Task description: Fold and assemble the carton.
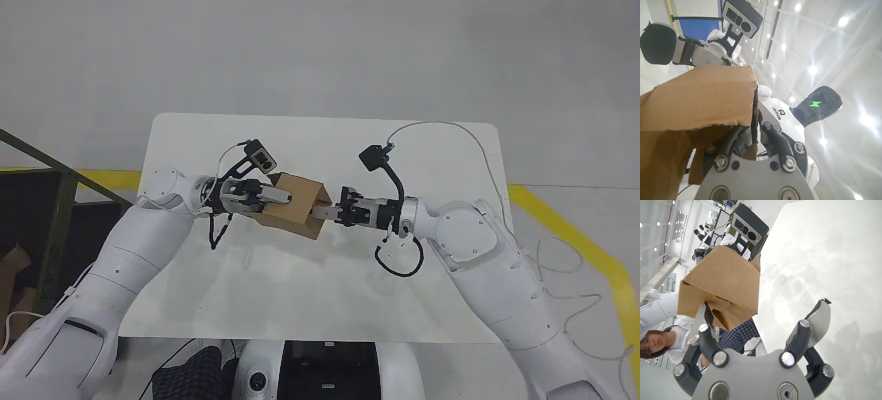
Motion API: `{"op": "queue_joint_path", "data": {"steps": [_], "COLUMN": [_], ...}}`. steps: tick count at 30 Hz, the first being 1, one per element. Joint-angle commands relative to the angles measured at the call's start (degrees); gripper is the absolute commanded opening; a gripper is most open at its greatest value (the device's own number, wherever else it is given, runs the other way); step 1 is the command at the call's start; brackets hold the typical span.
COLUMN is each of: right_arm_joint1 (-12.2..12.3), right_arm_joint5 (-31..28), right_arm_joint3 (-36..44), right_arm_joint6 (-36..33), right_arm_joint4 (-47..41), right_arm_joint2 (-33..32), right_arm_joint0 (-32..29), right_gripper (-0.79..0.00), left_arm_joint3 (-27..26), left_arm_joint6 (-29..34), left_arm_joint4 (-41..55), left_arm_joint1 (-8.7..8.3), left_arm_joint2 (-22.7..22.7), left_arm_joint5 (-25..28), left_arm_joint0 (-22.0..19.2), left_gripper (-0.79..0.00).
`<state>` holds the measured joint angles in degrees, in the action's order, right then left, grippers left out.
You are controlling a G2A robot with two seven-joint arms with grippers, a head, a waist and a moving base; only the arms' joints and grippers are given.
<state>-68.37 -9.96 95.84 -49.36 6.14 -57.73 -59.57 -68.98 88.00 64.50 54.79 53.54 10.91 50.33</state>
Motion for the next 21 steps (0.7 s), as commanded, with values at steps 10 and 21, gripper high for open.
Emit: {"op": "queue_joint_path", "data": {"steps": [10,21], "right_arm_joint1": [-0.5,0.6], "right_arm_joint5": [-0.1,-0.2], "right_arm_joint3": [-2.0,-0.8], "right_arm_joint6": [0.3,0.6], "right_arm_joint4": [-1.8,-0.7], "right_arm_joint2": [1.3,-2.6], "right_arm_joint0": [1.7,-1.3], "right_gripper": [0.0,0.0], "left_arm_joint3": [0.0,0.0], "left_arm_joint6": [0.0,0.0], "left_arm_joint4": [0.0,0.0], "left_arm_joint1": [0.0,0.0], "left_arm_joint2": [0.0,0.0], "left_arm_joint5": [0.0,0.0], "left_arm_joint0": [0.0,0.0], "left_gripper": [-0.785,-0.785]}}
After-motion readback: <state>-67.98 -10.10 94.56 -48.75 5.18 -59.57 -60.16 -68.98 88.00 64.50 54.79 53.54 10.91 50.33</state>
